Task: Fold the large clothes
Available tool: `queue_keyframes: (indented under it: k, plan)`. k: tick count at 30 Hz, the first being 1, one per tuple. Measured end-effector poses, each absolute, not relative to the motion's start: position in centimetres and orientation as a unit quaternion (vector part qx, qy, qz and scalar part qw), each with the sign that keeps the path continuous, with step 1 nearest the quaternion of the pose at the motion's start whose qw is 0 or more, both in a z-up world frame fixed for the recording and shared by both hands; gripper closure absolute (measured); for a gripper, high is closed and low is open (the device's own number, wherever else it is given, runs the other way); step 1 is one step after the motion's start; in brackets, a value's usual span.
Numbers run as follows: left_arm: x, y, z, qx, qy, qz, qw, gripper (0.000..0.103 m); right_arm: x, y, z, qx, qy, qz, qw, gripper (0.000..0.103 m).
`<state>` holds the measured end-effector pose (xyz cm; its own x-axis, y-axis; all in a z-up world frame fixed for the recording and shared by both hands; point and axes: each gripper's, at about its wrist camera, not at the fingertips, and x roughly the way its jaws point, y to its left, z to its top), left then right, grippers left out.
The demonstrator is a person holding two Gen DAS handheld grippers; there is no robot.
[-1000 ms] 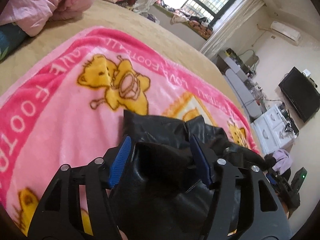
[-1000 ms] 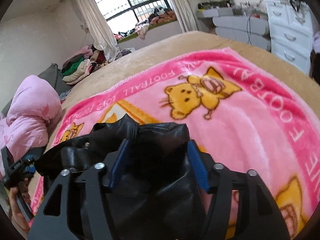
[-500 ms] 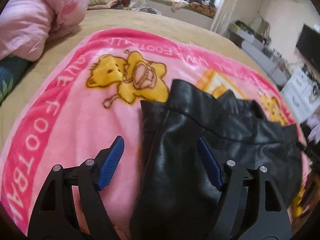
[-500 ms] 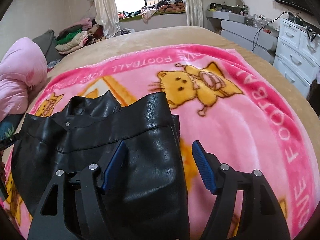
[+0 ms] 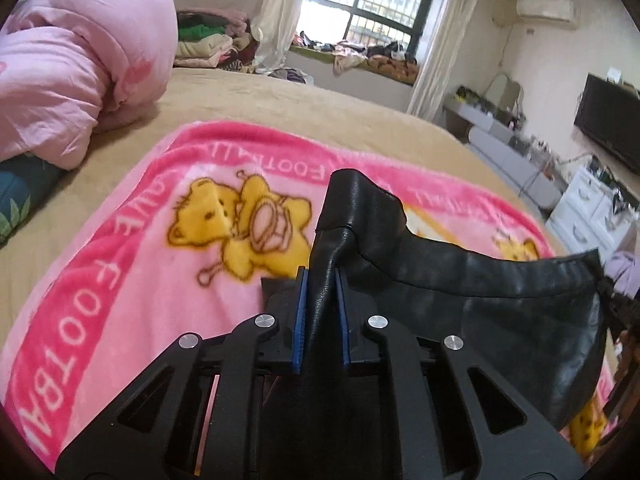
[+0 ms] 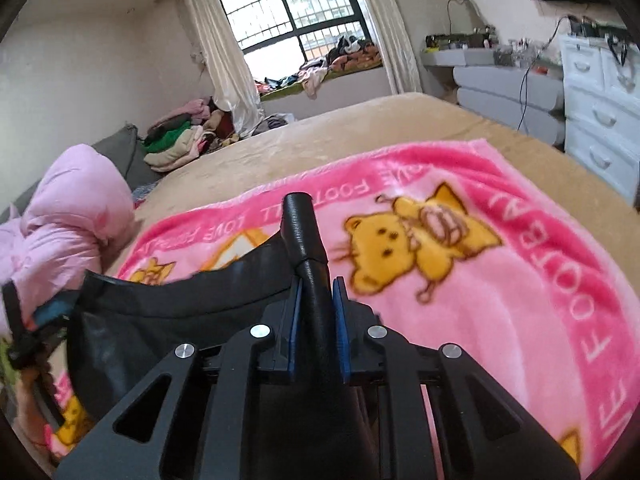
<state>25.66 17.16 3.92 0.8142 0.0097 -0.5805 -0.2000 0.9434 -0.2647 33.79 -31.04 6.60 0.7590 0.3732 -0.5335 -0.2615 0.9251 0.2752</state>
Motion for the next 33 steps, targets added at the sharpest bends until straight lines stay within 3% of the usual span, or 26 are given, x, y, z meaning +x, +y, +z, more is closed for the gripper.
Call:
queue_keyframes:
  k: [12,21,29,32,33]
  plan:
    - [29.7,17.5,-0.2,-0.166,0.348,0.075,0.92,0.098,37.2,-31.4,0.5,0.12,0.364,0.115,0.916,0.092]
    - [31.1,17.9,-4.0,-0.175,0.388,0.087,0.901,0.092,37.7,-31.1,-1.9,0.112,0.394,0.099,0.907,0.091]
    - [30.9,17.7,-4.0,-0.168,0.396,0.084,0.899,0.091,37.2,-30.9,-2.8,0.097,0.403,0.093,0.905,0.087]
    - [30.7,17.5,-3.6,-0.159,0.397,0.09,0.899,0.087,37.0,-30.5,-2.6,0.083,0.407,0.087,0.905,0.082]
    - [30.6,17.4,-3.5,-0.155,0.398,0.093,0.899,0.084,37.0,-30.6,-2.6,0.08,0.411,0.084,0.904,0.075]
